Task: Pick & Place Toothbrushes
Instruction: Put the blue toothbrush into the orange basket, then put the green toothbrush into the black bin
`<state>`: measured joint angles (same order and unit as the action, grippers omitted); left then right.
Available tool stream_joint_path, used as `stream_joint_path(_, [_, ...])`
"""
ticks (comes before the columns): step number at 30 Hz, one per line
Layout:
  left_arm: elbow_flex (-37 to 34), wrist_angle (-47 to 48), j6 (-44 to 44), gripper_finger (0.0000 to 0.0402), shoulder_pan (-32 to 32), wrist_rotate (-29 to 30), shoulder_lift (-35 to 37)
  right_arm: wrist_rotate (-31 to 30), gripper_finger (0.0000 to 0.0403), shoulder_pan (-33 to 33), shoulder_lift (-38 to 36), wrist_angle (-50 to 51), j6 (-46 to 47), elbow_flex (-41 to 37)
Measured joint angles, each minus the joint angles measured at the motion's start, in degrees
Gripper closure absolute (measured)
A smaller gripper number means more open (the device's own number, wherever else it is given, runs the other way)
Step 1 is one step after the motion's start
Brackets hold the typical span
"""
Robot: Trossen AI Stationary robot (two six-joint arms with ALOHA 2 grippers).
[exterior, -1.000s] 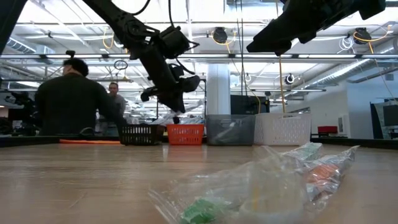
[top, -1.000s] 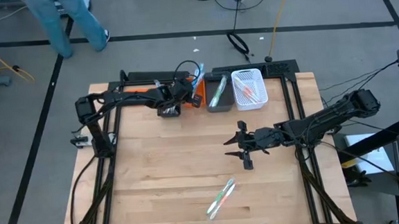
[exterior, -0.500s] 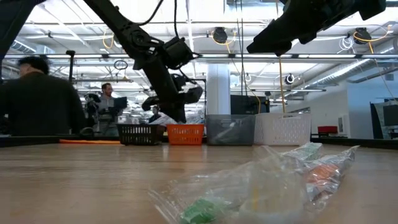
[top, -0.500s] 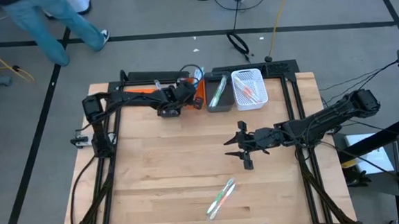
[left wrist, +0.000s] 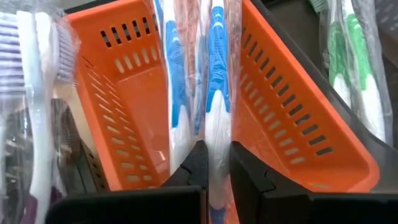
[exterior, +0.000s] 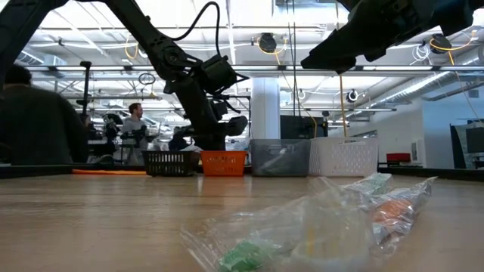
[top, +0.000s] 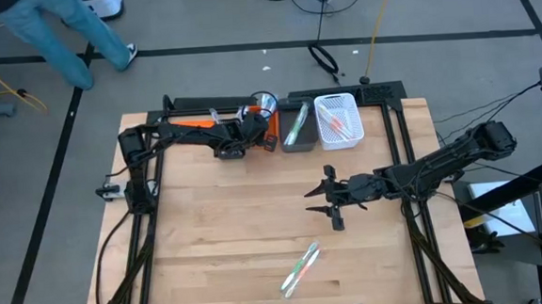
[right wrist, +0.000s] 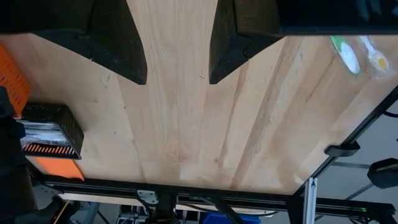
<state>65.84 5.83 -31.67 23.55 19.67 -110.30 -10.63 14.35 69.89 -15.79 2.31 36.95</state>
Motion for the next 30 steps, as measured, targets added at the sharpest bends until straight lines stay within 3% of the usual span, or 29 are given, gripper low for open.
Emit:
stream_joint_path(4, [0.00,0.03,-1.28,0.0355,0.00,-0.57,0.00,-0.02,0.0238,0.00,0.00,0.06,0.01,0.00])
stream_joint_path(11, [0.00,-0.15,-1.44,0.0260,0.00,-0.75,0.02,0.00,0.0238,0.00,0.00,0.04,0.02,0.00])
stream_joint_path(16, [0.00,0.04,-0.21,0.0213,0.00,-0.82,0.46,-0.02,0.0238,0.00,0.00,0.04,0.02,0.00])
stream_joint_path(20, [0.00,0.12,-0.30,0.0196,-0.44,-0.81,1.98,-0.02,0.0238,0.00,0.00,0.11,0.02,0.00])
stream_joint_path(30, [0.01,1.28,1.95,0.0203,-3.23,-1.69,7.77,-0.02,0.0238,0.00,0.00,0.16,0.04,0.00])
